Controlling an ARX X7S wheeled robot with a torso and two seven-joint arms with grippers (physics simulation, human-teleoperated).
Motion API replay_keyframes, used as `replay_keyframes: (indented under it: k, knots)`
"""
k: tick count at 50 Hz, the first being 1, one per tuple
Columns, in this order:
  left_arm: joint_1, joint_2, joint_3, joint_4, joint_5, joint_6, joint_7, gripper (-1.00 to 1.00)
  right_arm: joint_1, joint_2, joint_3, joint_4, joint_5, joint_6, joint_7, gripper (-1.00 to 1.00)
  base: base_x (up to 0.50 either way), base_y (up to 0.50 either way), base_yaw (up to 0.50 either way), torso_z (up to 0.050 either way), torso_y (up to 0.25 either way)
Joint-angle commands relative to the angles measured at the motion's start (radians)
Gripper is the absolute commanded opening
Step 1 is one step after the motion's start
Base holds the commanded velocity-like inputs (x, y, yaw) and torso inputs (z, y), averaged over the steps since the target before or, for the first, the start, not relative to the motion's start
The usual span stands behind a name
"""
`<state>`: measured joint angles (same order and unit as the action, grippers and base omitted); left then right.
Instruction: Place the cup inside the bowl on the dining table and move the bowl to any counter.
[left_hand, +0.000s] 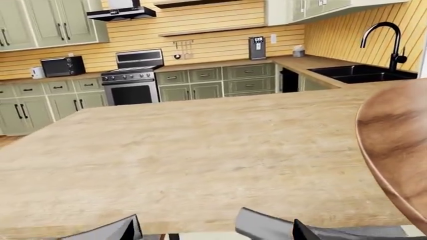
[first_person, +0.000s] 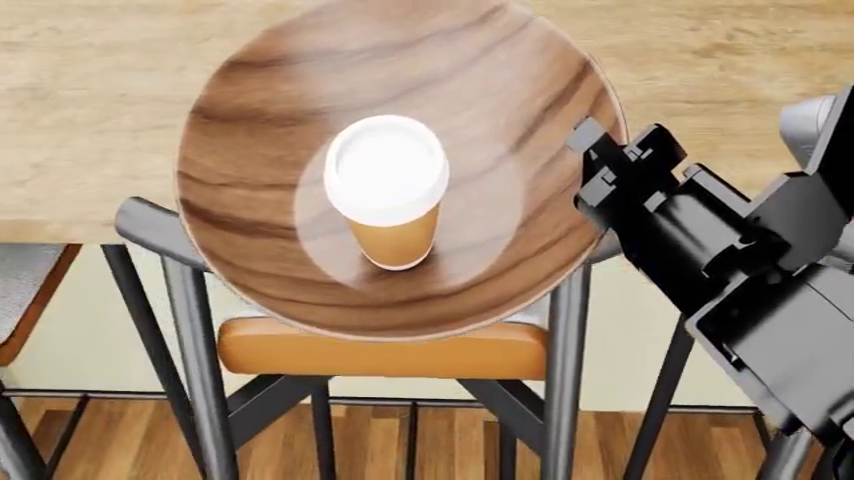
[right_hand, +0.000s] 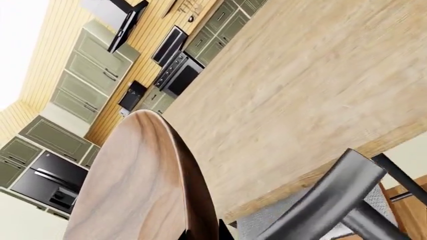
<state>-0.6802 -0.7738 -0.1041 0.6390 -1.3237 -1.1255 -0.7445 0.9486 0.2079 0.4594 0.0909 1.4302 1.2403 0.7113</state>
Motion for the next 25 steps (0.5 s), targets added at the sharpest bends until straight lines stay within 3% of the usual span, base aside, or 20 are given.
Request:
replay_keyframes:
  k: [1, 25]
  knots:
    - [-0.003, 0.011, 0.009, 0.002, 0.008, -0.009, -0.013, 1.0, 0.0, 0.002, 0.004, -0.008, 0.024, -0.017, -0.012, -1.0, -0.2, 0.5, 0.0, 0.0, 0.0]
    - [0.028, -0.004, -0.004, 0.005, 0.012, 0.013, 0.001, 1.0, -0.014, 0.005, -0.02, -0.008, 0.015, -0.045, -0.036, -1.0, -0.06, 0.49, 0.0, 0.0, 0.0]
